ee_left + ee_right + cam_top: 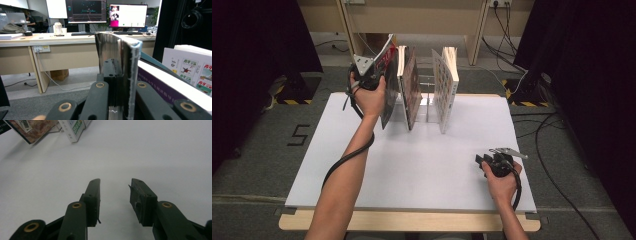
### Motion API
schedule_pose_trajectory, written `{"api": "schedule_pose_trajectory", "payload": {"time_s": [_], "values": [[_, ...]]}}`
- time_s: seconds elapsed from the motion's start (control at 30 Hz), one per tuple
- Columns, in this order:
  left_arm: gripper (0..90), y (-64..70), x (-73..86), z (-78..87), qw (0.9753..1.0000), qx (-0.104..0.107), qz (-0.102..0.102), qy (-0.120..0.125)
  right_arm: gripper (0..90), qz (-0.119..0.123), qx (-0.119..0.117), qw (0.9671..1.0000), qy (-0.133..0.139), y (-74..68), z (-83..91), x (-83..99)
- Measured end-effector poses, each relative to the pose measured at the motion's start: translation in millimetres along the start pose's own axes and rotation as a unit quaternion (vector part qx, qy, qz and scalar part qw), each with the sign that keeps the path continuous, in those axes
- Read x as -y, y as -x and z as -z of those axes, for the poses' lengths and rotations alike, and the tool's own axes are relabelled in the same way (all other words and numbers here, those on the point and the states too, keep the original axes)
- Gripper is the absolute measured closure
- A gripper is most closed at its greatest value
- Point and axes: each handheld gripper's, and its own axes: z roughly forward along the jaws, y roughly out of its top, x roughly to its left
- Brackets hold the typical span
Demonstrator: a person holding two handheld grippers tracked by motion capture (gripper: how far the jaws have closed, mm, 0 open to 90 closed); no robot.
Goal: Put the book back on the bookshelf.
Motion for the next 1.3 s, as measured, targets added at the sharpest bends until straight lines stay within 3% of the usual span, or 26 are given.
{"api": "schedule_pose_trajectory", "payload": {"time_s": [0.6, 0.8, 1.3], "values": [[86.3, 3.2, 10.0, -9.3, 0.9999, -0.009, -0.011, -0.002, 60.6, 0.0, -0.001, 1.0, 0.0, 0.3, -0.1, -0.1], [86.1, 0.4, 14.7, -6.4, 0.9997, -0.012, -0.023, 0.001, 60.6, -0.001, -0.002, 1.0, -0.001, -0.2, -0.2, 0.0], [84.7, -11.8, 30.6, 6.0, 0.9993, -0.024, -0.03, 0.001, 60.6, 0.004, -0.002, 1.0, -0.002, -1.3, -0.9, 0.8]]}}
